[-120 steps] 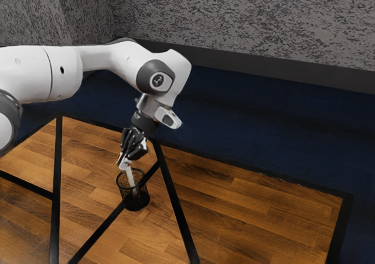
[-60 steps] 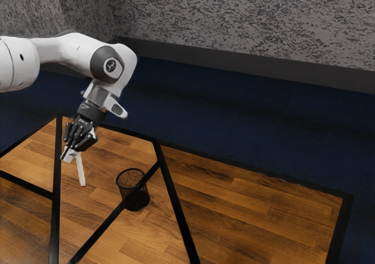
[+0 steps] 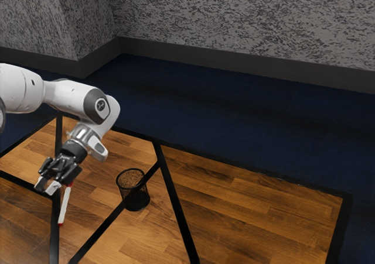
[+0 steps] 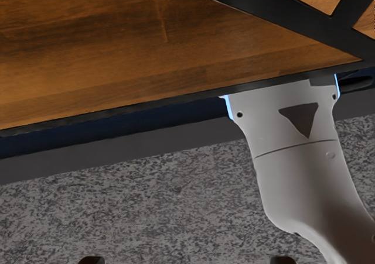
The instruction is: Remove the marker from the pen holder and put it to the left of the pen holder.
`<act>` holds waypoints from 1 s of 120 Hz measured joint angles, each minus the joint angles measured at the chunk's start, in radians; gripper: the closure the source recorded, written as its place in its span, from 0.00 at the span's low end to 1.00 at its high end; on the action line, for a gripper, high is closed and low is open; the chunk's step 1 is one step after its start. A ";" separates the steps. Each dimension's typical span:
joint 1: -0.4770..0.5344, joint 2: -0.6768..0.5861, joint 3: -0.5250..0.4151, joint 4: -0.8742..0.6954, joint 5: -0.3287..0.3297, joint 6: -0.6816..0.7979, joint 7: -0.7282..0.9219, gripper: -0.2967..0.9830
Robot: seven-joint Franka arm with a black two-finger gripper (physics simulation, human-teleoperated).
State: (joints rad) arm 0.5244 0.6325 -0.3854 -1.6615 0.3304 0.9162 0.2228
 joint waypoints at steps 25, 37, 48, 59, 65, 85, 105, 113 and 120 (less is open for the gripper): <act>-0.006 -0.091 -0.029 0.067 -0.007 0.053 -0.004 0.34; -0.011 -0.196 -0.055 0.072 -0.031 0.125 0.005 0.30; -0.027 -0.295 -0.105 0.073 -0.047 0.239 0.031 0.27; -0.037 -0.373 -0.164 0.077 -0.055 0.344 0.053 0.26; -0.036 -0.412 -0.201 0.079 -0.058 0.388 0.064 0.25; -0.044 -0.484 -0.290 0.078 -0.061 0.503 0.086 0.24; -0.039 -0.498 -0.309 0.077 -0.063 0.569 0.100 0.24; -0.038 -0.504 -0.313 0.079 -0.063 0.583 0.104 0.24; -0.038 -0.503 -0.323 0.096 -0.061 0.593 0.108 0.23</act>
State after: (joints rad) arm 0.4864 0.1291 -0.7084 -1.5653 0.2693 1.5088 0.3306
